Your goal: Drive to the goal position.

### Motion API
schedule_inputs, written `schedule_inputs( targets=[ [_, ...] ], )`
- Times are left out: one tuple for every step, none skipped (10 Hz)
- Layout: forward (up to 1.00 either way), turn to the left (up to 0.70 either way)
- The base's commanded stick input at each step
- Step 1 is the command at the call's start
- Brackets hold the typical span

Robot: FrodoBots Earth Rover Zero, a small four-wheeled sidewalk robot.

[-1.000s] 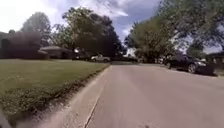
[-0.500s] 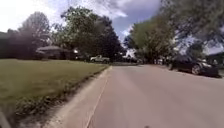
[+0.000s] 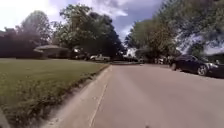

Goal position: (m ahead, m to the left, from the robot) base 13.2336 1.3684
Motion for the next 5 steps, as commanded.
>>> schedule_inputs(
  targets=[
    [1.0, 0.0],
    [1.0, 0.0],
    [1.0, 0.0],
    [1.0, 0.0],
    [1.0, 0.0]
  ],
)
